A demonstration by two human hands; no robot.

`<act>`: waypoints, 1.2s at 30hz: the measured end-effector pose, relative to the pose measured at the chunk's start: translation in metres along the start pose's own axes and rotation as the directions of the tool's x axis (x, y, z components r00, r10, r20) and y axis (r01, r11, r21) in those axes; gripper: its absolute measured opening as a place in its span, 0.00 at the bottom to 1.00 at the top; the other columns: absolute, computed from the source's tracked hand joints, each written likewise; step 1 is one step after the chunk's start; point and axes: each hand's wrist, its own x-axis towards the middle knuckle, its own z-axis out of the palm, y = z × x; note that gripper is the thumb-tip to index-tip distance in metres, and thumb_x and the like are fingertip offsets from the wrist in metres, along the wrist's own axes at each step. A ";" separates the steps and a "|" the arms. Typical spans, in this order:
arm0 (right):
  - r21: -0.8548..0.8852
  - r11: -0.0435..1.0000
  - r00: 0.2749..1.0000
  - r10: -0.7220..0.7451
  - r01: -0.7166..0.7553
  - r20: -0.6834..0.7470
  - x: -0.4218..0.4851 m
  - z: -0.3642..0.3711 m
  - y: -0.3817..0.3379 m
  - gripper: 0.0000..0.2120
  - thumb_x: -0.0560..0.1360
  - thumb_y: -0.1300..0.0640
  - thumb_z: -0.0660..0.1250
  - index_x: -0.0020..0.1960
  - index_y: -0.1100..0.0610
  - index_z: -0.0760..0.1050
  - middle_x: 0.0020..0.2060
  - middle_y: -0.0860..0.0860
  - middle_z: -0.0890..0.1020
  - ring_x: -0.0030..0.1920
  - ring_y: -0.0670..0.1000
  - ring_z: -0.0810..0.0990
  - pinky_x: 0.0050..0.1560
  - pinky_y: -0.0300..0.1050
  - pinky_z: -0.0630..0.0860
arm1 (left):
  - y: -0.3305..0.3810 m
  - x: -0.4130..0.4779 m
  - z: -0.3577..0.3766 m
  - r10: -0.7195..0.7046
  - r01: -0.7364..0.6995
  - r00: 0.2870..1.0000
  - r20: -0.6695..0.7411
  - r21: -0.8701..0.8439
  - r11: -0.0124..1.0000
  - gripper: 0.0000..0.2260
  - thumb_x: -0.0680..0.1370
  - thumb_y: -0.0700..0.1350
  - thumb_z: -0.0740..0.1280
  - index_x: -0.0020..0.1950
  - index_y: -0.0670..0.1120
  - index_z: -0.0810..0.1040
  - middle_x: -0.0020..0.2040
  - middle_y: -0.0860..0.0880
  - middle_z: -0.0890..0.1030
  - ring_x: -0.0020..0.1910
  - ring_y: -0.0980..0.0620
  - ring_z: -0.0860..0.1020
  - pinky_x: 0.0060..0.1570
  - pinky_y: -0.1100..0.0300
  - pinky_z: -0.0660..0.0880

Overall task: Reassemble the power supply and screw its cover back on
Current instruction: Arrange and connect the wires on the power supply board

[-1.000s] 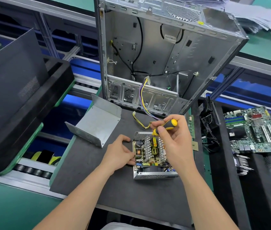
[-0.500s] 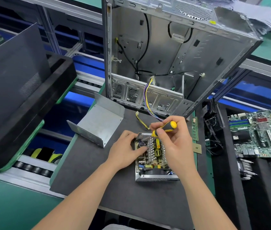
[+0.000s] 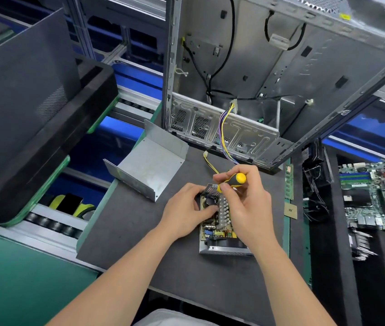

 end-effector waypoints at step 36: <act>-0.063 0.997 0.997 0.042 -0.039 0.058 0.010 0.012 0.008 0.14 0.82 0.63 0.67 0.58 0.44 0.70 0.53 0.39 0.85 0.56 0.43 0.85 0.54 0.29 0.76 | 0.001 0.001 -0.004 0.002 -0.002 1.000 -0.009 -0.018 1.000 0.27 0.69 0.71 0.67 0.62 0.59 0.78 0.51 0.61 0.77 0.40 0.61 0.79 0.40 0.63 0.72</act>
